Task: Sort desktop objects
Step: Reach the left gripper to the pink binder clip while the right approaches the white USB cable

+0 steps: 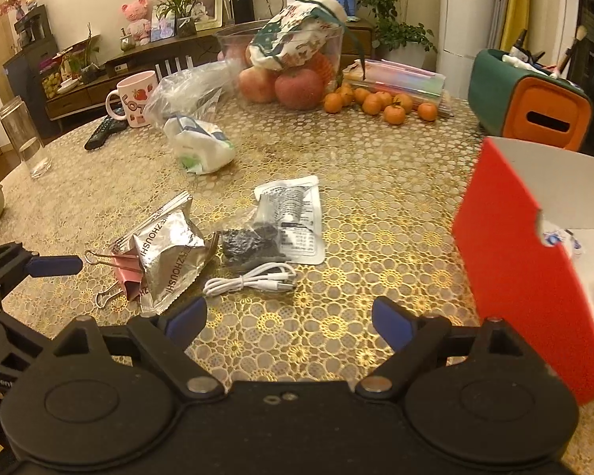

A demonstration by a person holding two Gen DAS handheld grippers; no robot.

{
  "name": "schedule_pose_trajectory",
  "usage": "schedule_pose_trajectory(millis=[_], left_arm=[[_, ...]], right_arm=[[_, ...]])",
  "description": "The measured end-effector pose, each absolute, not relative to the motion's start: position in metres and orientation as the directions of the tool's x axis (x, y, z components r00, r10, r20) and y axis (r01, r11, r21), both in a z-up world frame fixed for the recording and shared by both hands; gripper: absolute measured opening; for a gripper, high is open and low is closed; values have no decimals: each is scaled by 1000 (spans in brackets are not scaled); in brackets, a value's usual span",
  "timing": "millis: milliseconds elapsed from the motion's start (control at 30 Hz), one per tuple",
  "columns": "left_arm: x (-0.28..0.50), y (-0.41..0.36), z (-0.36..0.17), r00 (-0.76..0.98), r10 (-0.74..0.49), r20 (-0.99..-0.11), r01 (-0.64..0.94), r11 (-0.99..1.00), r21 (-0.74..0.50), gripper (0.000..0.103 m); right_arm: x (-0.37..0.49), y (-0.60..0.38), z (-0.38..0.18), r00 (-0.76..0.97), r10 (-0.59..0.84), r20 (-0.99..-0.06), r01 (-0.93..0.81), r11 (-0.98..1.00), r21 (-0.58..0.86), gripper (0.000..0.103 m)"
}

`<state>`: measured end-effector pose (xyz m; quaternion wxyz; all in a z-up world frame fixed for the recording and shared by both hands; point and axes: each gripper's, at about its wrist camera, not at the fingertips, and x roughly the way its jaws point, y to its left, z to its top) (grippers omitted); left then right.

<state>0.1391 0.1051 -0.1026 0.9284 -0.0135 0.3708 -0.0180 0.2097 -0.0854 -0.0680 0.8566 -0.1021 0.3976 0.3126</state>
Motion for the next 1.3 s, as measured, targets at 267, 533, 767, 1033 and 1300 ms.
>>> schedule_pose_trajectory(millis=[267,533,767,1033,1300], left_arm=[[147,119,-111,714,-36,-699,23,999,-27,102],[153,125,-117,709,-46,-704,32,999,-32,102],[157,131,-121,711,-52,-701,27,999,-46,101],[161,134,-120,718,-82,-691,44,996,-73,90],[160,128,-121,714,-113,-691,77,994,-84,67]], right_arm=[[217,-61,-87,476,450,-755,-633,772,61,90],[220,-36,-105,457,429,-779,-672,740,13,90],[230,-27,-115,451,414,-790,-669,743,7,88],[234,-22,-118,459,420,-783,-679,734,-4,88],[231,-22,-117,457,439,-774,-691,723,2,78]])
